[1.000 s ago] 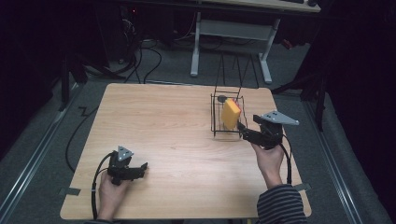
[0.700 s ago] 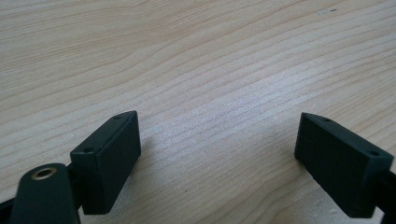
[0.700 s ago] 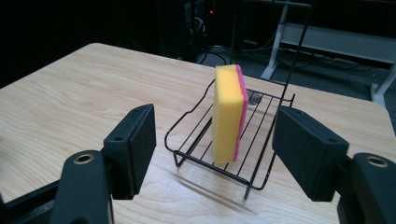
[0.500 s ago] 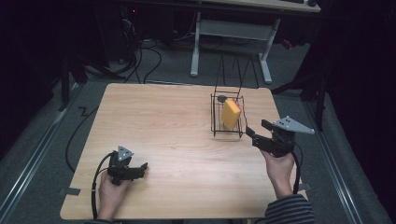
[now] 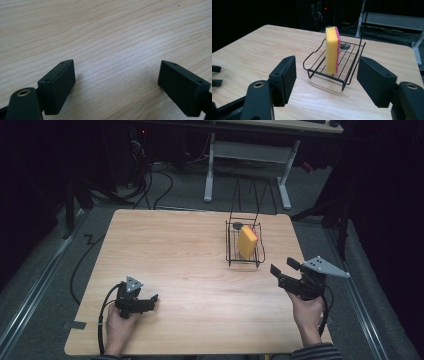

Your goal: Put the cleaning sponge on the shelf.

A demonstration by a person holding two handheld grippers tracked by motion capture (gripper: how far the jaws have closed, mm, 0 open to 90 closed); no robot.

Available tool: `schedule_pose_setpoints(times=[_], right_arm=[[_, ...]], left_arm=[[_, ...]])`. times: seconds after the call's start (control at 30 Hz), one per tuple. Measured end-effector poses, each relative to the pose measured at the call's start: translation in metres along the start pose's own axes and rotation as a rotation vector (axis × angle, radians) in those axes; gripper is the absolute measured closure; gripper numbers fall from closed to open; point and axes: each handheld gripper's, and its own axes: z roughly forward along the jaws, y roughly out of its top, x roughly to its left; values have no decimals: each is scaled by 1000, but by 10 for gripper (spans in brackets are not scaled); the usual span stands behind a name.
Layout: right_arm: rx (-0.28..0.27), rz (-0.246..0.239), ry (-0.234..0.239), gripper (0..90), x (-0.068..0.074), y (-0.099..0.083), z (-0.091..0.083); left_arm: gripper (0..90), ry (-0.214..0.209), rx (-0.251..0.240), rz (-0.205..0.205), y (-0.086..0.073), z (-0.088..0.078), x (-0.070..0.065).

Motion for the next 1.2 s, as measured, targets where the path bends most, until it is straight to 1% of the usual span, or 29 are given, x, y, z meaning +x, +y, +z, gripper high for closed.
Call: schedule_pose_setpoints(times=[0.07, 0.13, 0.5, 0.63, 0.83, 0.87, 1.03, 1.1, 1.2], right_arm=[[-4, 0, 4, 325, 0, -2, -2], [-16, 7, 19, 325, 0, -6, -6], [-27, 16, 32, 327, 2, -19, -15], [-33, 29, 36, 330, 3, -26, -19], [-26, 43, 42, 331, 3, -35, -17], [-20, 54, 45, 331, 3, -39, -16], [-18, 57, 45, 332, 4, -45, -13], [-14, 66, 51, 331, 6, -49, -10], [-12, 64, 54, 332, 8, -51, -7]], left_arm=[[149, 0, 0, 0, 0, 0, 0], [149, 0, 0, 0, 0, 0, 0], [149, 0, 0, 0, 0, 0, 0], [149, 0, 0, 0, 0, 0, 0], [149, 1, 0, 3, 0, 0, 0], [148, 0, 0, 1, 0, 0, 0], [149, 1, 0, 3, 0, 0, 0], [148, 0, 0, 0, 0, 0, 0], [148, 0, 0, 0, 0, 0, 0]])
